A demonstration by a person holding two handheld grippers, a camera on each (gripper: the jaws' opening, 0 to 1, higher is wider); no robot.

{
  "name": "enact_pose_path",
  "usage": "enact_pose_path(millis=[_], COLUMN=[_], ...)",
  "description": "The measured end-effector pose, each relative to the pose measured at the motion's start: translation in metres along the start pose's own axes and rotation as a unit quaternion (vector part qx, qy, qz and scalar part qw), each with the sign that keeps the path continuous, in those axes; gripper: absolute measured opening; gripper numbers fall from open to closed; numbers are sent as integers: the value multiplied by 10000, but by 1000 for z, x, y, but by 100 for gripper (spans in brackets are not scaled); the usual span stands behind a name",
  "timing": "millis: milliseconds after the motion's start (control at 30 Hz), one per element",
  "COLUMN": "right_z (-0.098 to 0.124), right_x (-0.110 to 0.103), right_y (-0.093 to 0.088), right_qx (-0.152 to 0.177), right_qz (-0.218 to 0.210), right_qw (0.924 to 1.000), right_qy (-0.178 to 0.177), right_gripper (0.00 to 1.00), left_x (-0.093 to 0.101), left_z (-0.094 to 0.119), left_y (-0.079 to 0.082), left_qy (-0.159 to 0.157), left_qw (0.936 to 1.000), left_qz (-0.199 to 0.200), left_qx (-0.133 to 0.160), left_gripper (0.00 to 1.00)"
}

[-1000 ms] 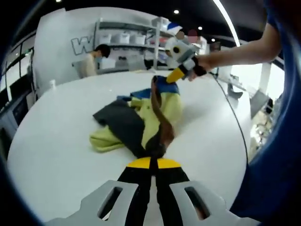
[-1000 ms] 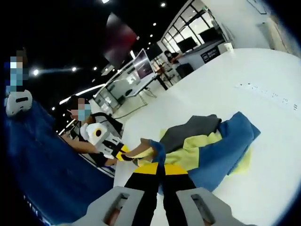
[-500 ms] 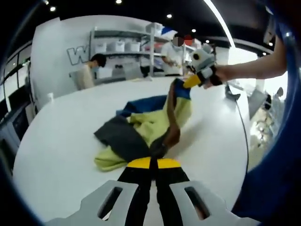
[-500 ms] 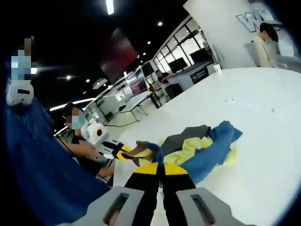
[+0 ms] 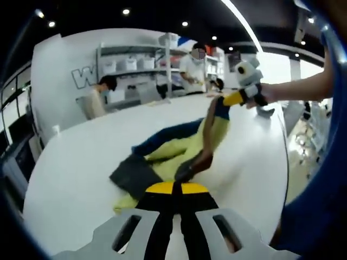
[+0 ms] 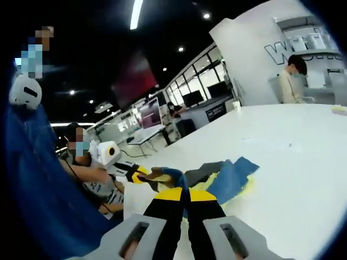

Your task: Fold the garment on the visible template until the final outline fits inside the template.

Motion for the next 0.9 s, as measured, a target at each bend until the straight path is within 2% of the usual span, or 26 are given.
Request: enact_pose_path(millis=[133,167,200,333,400,467,533,633,800,867,900], right_z=[9,15,19,29,35,39,42,45,49,54,55], right_x=[-1,-5,-8,-12,-20,-25,-29,-38,-49,-58,-59], right_y=[8,15,19,34,52,63,78,96,124,145,148], right_qx=[232,421,495,726,955,1109,1259,1463,1762,1971,2003], right_qz=[120,160,189,331,494,543,721,838,1063,1207,1218], right_qw=[9995,9985,9981,9957,9927,9909,9874,9837,9762,9704,9696], right_qy=[-169,-298,-329,-470,-544,-528,-630,-619,-685,-698,-707], right_gripper=[0,0,0,0,0,0,0,0,0,0,0], left_x=[1,1,0,-3,-6,-8,-9,-13,-16,-17,-17], left_z=[-2,-2,-2,1,6,9,10,23,37,45,47], left_y=[13,15,28,47,68,80,84,121,153,177,181], left_qy=[4,5,45,89,148,177,189,276,331,387,388], left_qw=[9999,9999,9996,9989,9976,9969,9966,9933,9897,9867,9860], left_qz=[-68,-77,-122,-226,-368,-429,-456,-646,-850,-984,-1015], left_qx=[96,117,249,413,561,627,658,912,1101,1238,1268], left_gripper=[0,0,0,0,0,0,0,0,0,0,0])
Point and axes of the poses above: the point that each gripper's makers call its tool centre point, and the gripper's own axes: z roughly backward along the fingers, x roughly to its right, y roughly out of its top, the point moved 1 cm from there along z, roughly backward along the fingers, and after that the axes turned 5 degrees about -y, right-handed, at the moved point
